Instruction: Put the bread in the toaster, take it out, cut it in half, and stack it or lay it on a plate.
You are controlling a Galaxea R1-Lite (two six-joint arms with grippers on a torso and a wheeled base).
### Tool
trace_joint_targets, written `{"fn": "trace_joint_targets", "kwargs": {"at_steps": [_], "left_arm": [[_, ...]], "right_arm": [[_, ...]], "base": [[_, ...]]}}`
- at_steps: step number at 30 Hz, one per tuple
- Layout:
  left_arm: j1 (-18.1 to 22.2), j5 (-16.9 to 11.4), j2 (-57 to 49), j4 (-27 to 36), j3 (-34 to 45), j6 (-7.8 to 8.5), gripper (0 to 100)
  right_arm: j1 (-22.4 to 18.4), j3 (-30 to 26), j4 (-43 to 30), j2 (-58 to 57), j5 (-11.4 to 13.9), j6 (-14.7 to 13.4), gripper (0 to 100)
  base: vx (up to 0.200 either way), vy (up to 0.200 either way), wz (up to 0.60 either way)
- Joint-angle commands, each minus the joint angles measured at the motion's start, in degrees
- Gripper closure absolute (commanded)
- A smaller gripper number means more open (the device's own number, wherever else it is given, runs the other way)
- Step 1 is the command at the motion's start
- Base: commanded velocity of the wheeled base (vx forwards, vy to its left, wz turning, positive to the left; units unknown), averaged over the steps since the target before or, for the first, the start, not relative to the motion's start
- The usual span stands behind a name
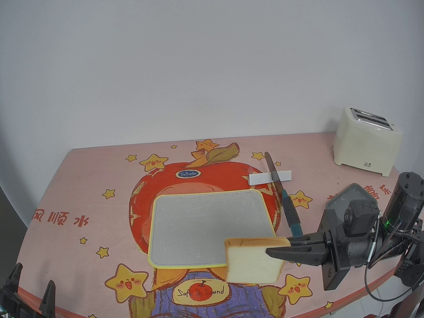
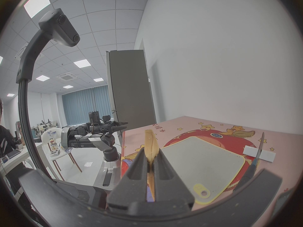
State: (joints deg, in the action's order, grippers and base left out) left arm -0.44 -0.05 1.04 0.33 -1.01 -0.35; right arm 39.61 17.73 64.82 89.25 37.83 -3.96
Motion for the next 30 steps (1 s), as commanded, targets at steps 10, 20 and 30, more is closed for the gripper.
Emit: {"fn": "trace_joint_targets", "kwargs": {"at_steps": [10, 20, 30], "left_arm": [[0.0, -0.04, -0.25, 0.02, 0.92, 0.0, 0], [0.0, -0.04, -0.25, 0.02, 0.84, 0.0, 0], [0.0, -0.04, -0.25, 0.02, 0.84, 0.0, 0]], "right_arm": [[5.66, 6.09, 0.05, 6.82, -9.88, -10.8, 100], [7.33, 11.37, 10.77, 16.66, -22.53, -25.92, 100], [9.17, 11.98, 24.92, 28.79, -27.19, -38.23, 100]], "base": [[0.0, 0.0, 0.0], [0.0, 0.0, 0.0], [0.0, 0.0, 0.0]]}}
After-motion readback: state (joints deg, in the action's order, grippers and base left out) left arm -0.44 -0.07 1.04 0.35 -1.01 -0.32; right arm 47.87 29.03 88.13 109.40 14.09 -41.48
